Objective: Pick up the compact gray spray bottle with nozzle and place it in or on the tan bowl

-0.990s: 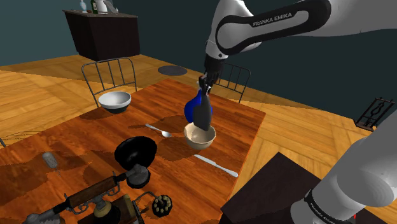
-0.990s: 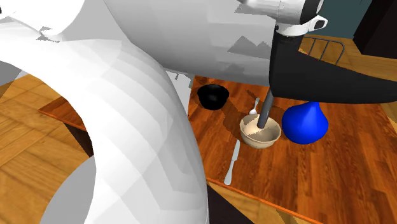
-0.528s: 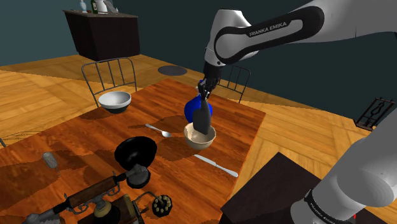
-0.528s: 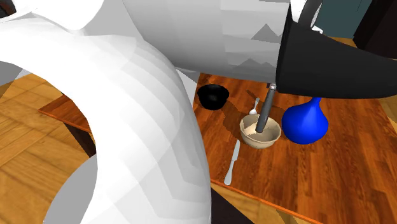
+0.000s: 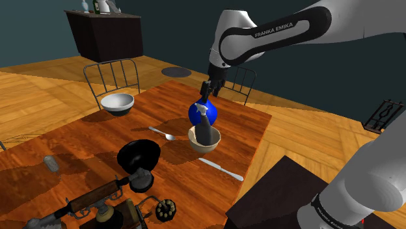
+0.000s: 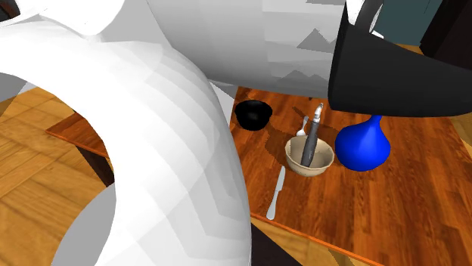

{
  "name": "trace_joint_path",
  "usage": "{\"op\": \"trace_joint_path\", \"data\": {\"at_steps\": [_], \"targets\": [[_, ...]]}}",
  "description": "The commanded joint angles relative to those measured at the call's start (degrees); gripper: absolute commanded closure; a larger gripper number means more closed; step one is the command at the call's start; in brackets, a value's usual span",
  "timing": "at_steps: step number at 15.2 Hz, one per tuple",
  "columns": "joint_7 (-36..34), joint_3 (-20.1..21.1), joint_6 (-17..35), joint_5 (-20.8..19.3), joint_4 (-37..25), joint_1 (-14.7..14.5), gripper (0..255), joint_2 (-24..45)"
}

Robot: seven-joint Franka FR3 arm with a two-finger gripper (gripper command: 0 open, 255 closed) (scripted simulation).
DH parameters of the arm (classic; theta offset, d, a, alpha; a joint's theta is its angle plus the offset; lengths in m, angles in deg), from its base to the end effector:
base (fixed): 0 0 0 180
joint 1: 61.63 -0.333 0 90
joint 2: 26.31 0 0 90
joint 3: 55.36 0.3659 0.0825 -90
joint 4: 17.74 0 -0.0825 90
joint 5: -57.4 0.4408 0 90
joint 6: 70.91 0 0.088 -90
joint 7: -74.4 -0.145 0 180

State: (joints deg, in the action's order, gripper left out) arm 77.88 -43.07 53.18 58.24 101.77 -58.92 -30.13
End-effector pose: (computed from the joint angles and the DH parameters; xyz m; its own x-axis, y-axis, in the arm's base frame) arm 0.5906 0.1022 0.4553 0.9653 0.2178 0.1443 0.2187 -0.9757 0.0098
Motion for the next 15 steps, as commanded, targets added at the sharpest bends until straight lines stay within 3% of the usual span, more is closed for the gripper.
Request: {"op": "trace_joint_path", "data": {"at_steps": [1,3,7,15], "targets": [[0.0,0.0,0.0,0.0,0.0,0.0,0,0.0],[0.0,0.0,0.0,0.0,0.0,0.0,0,0.0],[0.47,-0.23,-6.96,0.64,-4.17,0.07,0,-2.85],[0.47,-0.23,-6.95,0.64,-4.16,0.06,0,-2.85]]}}
